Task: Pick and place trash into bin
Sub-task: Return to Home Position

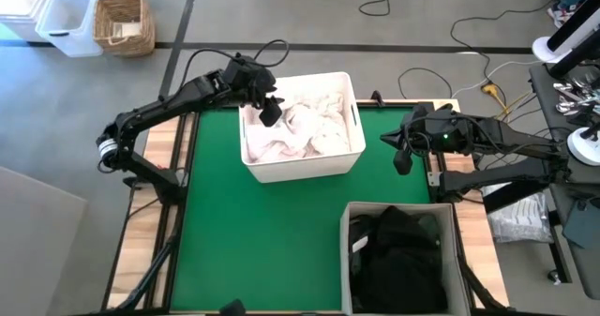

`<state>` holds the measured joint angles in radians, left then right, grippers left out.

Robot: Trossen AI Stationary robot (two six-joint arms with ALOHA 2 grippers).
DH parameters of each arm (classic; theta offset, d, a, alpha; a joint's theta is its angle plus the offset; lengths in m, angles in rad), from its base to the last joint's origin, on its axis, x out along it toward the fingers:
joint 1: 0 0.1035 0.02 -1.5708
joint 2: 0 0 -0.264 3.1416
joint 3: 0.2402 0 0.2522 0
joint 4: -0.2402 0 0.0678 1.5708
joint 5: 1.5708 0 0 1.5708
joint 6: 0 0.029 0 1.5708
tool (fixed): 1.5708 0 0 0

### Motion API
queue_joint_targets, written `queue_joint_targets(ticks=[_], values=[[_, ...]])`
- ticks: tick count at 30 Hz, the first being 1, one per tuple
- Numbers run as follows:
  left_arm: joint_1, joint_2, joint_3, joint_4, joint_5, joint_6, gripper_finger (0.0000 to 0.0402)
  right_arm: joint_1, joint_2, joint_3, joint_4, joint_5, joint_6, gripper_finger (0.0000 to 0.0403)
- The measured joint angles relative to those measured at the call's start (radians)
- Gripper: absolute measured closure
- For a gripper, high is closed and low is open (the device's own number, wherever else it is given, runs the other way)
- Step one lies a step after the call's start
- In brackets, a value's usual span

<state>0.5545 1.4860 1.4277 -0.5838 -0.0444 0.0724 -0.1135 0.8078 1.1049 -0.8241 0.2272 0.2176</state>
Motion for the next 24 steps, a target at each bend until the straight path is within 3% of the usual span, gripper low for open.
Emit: queue_joint_targets(ticks=[12,20,24], values=[[-0.058,-0.007,0.000,0.052,0.001,0.033,0.0212,0.000,0.000,0.000,0.000,0.001,-0.006,0.0390],[-0.189,-0.063,0.000,0.063,-0.002,0.096,0.0212,0.000,0.000,0.007,0.004,0.001,-0.008,0.0390],[-0.277,-0.095,0.000,0.057,-0.073,0.111,0.0212,0.000,0.000,0.014,0.022,0.001,-0.008,0.0390]])
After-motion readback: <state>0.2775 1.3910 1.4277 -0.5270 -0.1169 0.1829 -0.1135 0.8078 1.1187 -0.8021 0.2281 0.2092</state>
